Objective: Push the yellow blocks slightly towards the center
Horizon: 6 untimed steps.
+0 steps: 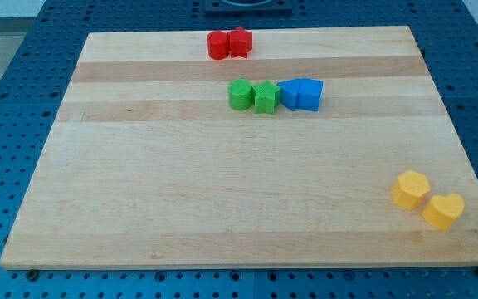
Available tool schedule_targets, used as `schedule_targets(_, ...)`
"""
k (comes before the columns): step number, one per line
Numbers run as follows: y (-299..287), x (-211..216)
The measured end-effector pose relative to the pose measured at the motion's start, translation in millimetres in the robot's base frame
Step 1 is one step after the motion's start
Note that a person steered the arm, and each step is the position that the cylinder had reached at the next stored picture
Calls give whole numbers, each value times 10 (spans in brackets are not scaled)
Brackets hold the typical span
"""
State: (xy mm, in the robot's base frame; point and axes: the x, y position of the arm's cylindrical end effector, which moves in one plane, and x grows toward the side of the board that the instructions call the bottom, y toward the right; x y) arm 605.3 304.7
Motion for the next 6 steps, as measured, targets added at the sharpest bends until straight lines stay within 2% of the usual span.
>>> schedule_targets(1, -259, 11)
schedule_targets(4, -1042, -501)
schedule_targets(6, -1615, -618)
